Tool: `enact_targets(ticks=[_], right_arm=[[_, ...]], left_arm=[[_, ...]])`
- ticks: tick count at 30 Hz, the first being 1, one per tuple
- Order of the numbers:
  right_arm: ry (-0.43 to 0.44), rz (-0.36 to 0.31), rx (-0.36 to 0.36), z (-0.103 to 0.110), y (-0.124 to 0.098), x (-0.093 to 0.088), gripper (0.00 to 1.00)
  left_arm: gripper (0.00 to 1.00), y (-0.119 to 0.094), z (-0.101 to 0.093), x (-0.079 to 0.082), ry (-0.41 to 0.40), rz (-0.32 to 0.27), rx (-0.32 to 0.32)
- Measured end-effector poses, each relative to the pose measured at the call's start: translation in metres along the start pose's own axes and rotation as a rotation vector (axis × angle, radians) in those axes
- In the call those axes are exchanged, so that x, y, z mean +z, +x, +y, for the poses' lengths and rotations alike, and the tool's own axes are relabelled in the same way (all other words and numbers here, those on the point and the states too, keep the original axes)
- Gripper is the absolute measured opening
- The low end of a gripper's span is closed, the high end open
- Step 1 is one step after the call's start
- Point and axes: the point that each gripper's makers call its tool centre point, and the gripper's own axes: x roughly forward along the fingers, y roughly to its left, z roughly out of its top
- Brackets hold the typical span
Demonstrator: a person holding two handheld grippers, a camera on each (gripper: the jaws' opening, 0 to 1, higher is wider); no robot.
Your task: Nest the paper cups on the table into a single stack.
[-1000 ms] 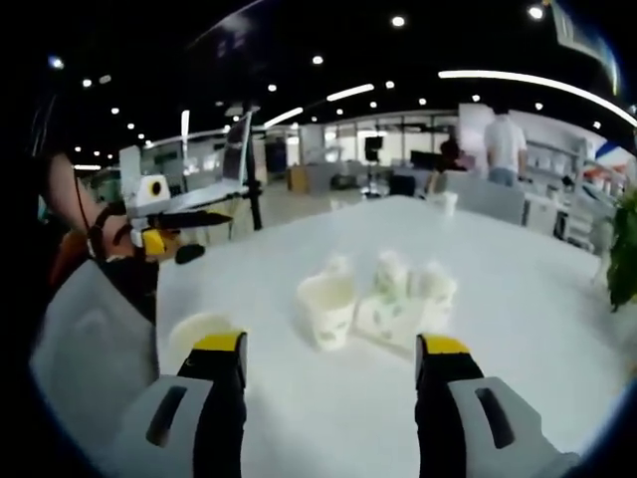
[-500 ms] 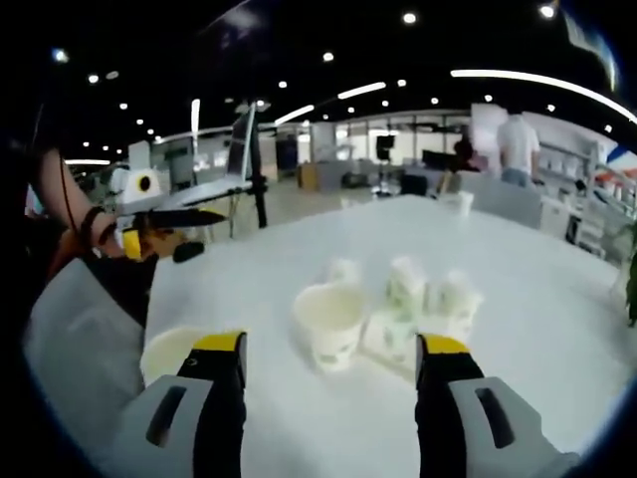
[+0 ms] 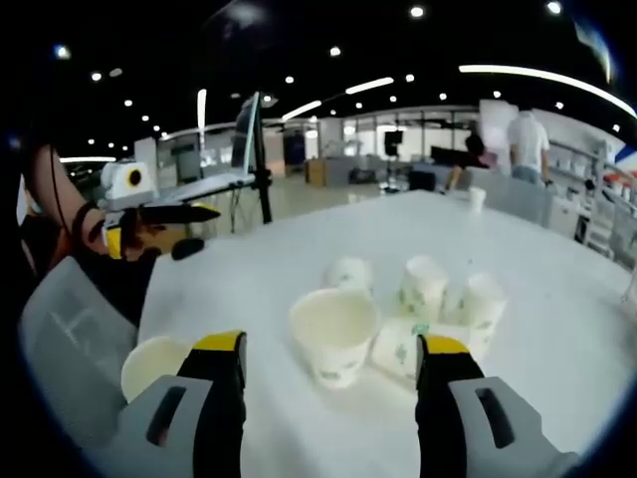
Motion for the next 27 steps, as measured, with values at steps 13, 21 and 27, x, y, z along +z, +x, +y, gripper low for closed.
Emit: enact_targets(ticks=[13, 21, 27], right_arm=[[-0.024, 0.027, 0.02, 0.0, 0.02, -0.001, 0.67], [-0.022, 0.034, 0.023, -0.001, 0.028, -0.005, 0.67], [-0.039, 0.04, 0.03, 0.002, 0.037, -0.003, 0.67]], left_arm=[[0.98, 0.001, 0.002, -0.001, 0.002, 0.002, 0.005], [0.98, 0.002, 0.002, -0.001, 0.003, 0.007, 0.001], [0.98, 0.001, 0.003, -0.002, 0.003, 0.011, 0.004]])
